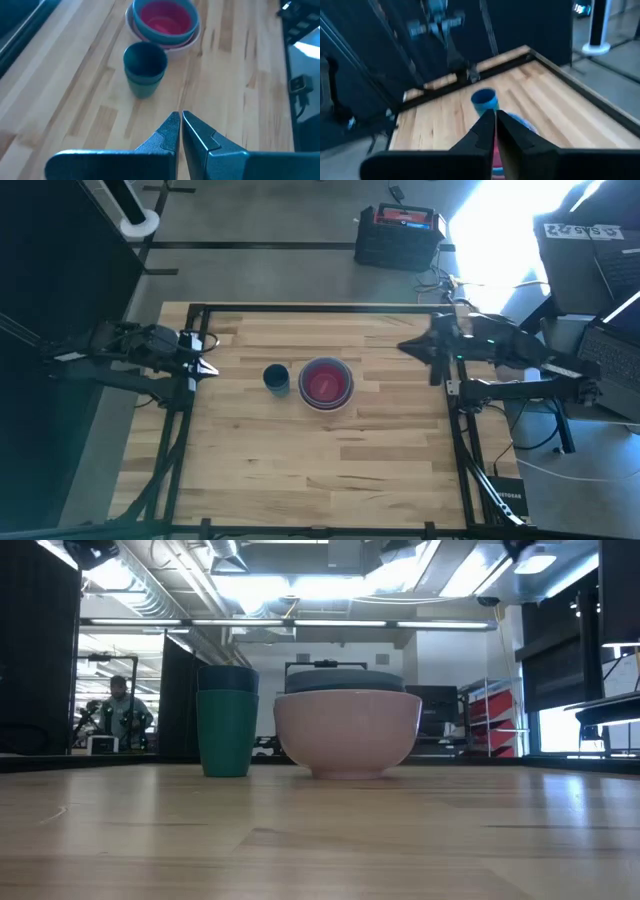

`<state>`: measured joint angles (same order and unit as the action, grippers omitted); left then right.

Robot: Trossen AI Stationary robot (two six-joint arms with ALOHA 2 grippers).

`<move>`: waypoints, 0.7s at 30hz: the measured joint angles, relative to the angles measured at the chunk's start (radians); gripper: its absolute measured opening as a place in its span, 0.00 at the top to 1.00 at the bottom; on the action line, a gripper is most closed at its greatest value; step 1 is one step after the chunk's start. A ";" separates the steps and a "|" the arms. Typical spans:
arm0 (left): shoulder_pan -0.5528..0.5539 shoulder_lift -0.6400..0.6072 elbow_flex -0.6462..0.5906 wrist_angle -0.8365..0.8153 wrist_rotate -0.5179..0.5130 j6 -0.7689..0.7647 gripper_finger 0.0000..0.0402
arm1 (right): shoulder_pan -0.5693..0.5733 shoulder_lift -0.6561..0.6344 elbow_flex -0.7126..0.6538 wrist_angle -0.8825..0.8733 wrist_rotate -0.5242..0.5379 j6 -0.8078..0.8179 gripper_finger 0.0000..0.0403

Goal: Nest bowls inside each other
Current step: Return to Home Position

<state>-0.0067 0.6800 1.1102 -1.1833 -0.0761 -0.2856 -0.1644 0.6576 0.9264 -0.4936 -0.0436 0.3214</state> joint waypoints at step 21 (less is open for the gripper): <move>-0.007 -0.197 -0.361 0.488 0.073 0.121 1.00 | 0.000 -0.534 -0.430 0.201 -0.086 -0.040 1.00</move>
<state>-0.0142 0.4827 0.7497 -0.6948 -0.0031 -0.1647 -0.1642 0.1240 0.4962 -0.2927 -0.1296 0.2813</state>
